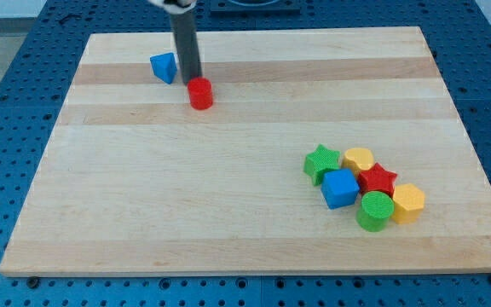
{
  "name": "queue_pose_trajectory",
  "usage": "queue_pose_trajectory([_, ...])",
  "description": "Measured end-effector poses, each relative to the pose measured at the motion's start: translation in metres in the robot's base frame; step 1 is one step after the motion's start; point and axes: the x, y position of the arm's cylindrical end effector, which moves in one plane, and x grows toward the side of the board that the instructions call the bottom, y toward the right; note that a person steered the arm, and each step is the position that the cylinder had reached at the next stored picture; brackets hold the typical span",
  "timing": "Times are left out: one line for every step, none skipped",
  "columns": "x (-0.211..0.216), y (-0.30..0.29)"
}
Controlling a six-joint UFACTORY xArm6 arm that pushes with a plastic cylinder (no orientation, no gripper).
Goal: Push the red circle towards the green star
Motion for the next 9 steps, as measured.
queue_pose_trajectory([0.048, 0.011])
queue_pose_trajectory([0.079, 0.02])
queue_pose_trajectory([0.099, 0.035])
queue_pose_trajectory([0.073, 0.038])
queue_pose_trajectory([0.075, 0.059])
queue_pose_trajectory([0.106, 0.119])
queue_pose_trajectory([0.117, 0.149])
queue_pose_trajectory([0.129, 0.149])
queue_pose_trajectory([0.101, 0.145])
